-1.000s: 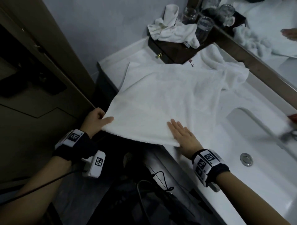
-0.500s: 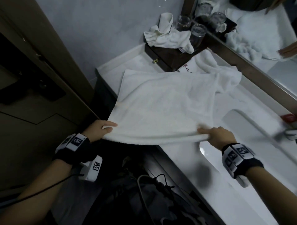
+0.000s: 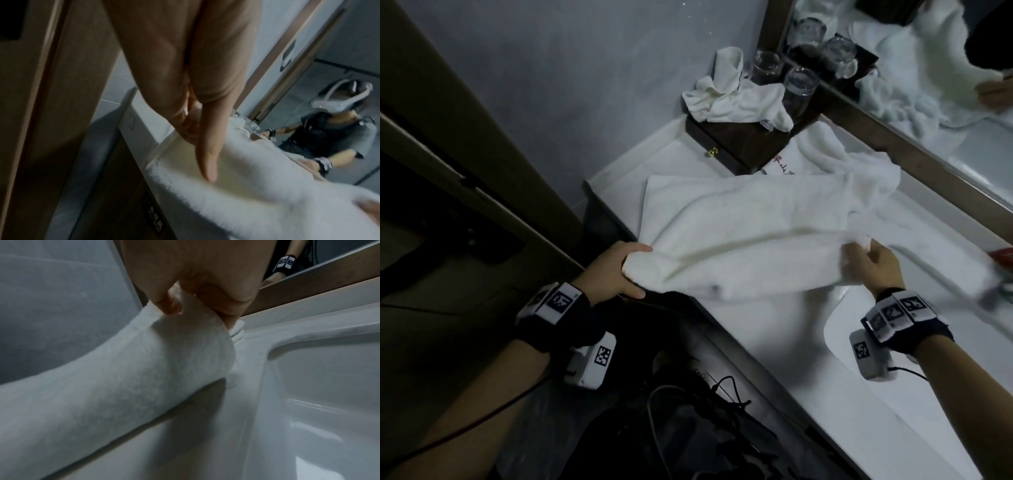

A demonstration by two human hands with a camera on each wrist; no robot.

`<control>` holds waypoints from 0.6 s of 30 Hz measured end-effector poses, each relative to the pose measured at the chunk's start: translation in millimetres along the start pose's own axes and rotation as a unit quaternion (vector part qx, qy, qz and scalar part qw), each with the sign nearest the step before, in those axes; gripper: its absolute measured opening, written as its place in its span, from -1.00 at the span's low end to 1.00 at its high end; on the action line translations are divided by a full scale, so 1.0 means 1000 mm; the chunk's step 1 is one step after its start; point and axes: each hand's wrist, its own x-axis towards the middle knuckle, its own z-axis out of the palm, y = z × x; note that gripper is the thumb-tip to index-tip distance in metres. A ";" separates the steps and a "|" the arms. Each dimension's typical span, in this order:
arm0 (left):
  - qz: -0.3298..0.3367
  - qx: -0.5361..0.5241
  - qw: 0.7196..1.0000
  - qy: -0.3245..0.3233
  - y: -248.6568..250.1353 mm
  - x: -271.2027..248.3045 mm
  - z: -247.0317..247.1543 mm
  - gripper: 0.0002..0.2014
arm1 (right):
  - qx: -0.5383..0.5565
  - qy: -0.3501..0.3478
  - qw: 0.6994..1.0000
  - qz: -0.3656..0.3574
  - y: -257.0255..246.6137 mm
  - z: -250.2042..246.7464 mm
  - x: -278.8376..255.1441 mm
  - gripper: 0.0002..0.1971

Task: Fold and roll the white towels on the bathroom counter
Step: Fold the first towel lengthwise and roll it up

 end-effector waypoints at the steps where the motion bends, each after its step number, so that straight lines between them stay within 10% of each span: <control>1: 0.011 0.021 1.000 0.020 -0.003 0.006 -0.002 -0.35 | 0.008 0.024 1.000 -0.009 -0.001 0.002 0.001 -0.58; 4: 0.004 0.014 0.992 0.125 -0.006 0.022 -0.009 -0.73 | 0.013 0.070 0.996 -0.060 0.001 0.005 0.009 -0.57; 11: -0.004 -0.192 0.967 0.167 0.011 0.059 -0.029 -0.78 | 0.029 0.092 0.991 -0.097 -0.009 0.009 0.039 -0.76; 18: 0.003 -0.052 0.967 0.250 0.038 0.129 -0.031 -0.71 | -0.001 0.082 0.989 -0.122 -0.031 0.018 0.103 -0.86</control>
